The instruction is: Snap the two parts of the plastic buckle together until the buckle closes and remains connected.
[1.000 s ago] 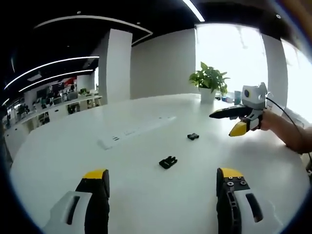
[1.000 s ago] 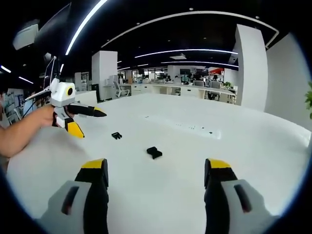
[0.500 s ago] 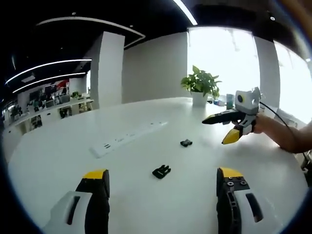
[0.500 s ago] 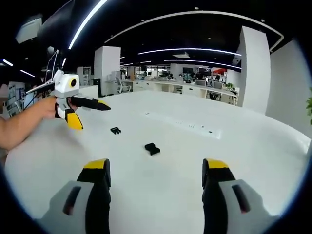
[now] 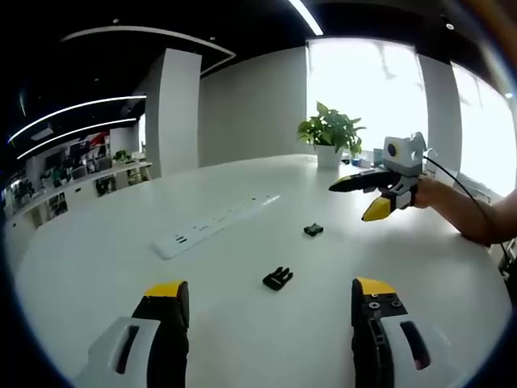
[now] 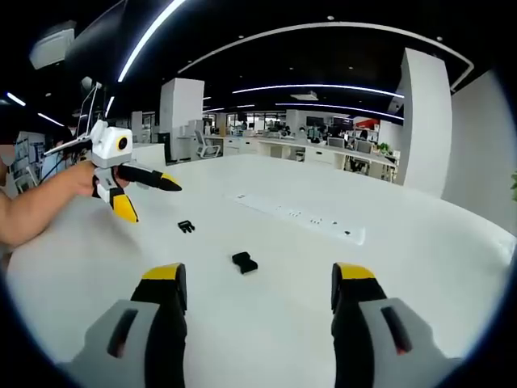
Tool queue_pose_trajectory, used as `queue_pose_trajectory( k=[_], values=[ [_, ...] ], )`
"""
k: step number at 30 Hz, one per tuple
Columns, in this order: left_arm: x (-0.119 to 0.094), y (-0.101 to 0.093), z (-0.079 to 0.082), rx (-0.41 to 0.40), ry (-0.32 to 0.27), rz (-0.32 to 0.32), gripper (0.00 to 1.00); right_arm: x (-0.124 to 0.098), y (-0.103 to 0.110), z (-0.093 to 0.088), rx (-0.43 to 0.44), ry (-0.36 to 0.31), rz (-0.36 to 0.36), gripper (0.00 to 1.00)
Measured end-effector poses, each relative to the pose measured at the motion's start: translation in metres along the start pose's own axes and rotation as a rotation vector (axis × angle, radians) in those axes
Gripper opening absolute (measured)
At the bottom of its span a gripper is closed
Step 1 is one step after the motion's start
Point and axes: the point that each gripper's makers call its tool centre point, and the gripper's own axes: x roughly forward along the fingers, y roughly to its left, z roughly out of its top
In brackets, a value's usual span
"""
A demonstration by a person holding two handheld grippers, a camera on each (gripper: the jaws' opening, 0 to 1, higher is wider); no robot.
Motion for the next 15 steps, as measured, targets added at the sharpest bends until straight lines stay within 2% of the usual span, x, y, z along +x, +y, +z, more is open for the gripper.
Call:
queue_pose_trajectory(
  k=[15],
  values=[
    [0.0068, 0.0031, 0.0035, 0.02, 0.005, -0.011, 0.78, 0.0003, -0.0052, -0.0084, -0.002, 0.015, 0.0, 0.7]
  ],
)
